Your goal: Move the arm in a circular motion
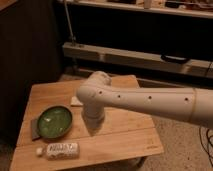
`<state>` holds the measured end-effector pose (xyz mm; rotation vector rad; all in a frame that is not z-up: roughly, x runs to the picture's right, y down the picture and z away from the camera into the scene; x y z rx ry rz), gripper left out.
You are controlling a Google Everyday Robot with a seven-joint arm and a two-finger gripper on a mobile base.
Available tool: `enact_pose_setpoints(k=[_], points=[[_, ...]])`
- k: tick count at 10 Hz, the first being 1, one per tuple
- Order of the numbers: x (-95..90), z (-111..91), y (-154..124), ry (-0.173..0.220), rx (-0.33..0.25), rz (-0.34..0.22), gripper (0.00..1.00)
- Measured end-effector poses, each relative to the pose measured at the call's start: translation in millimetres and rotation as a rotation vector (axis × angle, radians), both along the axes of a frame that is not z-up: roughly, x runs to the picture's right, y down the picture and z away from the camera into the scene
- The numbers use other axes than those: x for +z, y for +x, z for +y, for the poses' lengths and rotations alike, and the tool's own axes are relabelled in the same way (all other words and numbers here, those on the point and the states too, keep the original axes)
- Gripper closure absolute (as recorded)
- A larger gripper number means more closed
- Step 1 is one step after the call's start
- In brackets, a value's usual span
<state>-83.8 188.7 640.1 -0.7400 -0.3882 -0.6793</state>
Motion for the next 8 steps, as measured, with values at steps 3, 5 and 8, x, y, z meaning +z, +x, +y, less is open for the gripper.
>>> enact_pose_setpoints(k=[3, 5, 8], points=[[-0.6, -0.1, -34.6, 0.019, -0.034, -0.025, 1.00], [14.1, -14.7, -35.6, 0.014, -0.009, -0.014, 1.00], [49.5, -54.9, -42.7, 0.002, -0.002, -0.027, 1.00]])
